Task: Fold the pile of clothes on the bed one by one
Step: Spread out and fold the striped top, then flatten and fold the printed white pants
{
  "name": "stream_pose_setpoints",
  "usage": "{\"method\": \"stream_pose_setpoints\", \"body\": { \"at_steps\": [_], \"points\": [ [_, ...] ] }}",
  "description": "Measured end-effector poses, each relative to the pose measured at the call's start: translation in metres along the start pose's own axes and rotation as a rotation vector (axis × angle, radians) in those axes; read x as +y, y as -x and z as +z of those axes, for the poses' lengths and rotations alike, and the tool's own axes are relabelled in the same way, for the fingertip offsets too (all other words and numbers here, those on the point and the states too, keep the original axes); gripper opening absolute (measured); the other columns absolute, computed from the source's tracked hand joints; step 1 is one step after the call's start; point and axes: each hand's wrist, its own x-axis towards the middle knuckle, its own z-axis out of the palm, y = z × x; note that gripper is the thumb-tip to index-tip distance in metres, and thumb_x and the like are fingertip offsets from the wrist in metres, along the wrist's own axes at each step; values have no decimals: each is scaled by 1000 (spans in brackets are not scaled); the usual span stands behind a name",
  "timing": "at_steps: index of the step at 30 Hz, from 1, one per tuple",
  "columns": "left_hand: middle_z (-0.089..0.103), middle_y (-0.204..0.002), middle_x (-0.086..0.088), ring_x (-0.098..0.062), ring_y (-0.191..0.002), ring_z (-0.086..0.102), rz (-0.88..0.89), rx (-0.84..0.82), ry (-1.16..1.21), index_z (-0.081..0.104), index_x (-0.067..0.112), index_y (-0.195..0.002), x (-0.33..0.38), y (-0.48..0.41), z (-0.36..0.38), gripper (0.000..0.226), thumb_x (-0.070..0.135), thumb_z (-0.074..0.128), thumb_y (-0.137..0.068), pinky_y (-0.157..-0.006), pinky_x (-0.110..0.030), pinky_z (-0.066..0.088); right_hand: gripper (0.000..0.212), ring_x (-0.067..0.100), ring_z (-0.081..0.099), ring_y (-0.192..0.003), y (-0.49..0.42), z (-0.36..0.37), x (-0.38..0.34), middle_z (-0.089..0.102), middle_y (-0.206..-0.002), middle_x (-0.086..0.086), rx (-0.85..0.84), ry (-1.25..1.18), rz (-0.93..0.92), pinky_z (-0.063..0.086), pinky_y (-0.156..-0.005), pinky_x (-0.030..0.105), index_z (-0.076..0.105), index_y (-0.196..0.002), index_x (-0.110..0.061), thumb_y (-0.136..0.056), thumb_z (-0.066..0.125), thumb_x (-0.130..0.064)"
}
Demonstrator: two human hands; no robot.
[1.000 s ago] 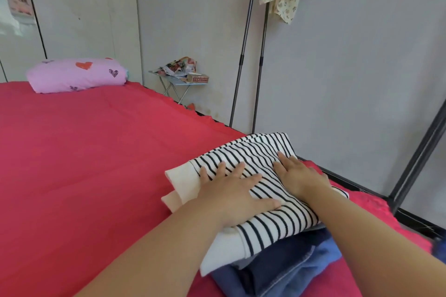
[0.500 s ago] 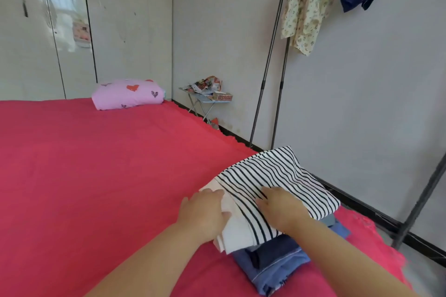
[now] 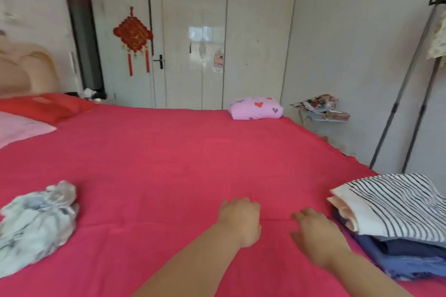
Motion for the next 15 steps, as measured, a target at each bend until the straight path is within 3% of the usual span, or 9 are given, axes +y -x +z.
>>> {"method": "stream_pose_setpoints", "body": {
  "at_steps": [7, 15],
  "points": [
    [53, -122, -16, -35, -115, 50, -286, 32, -7, 50, 7, -121, -131, 122, -11, 36, 26, 52, -91, -92, -44, 41, 44, 15, 41, -129, 22, -17, -150, 40, -138, -7, 1, 6, -254, 39, -102, 30, 39, -134, -32, -91, 43, -41],
    [50, -126, -11, -31, -118, 48, -577, 33, 96, 48, 13, -125, -270, 221, -5, 38, 29, 48, -91, -93, -40, 40, 40, 20, 45, -124, 22, -16, -304, 46, -132, -1, -21, 41, -463, 39, -101, 31, 44, -132, -24, -94, 41, -39]
  ]
}}
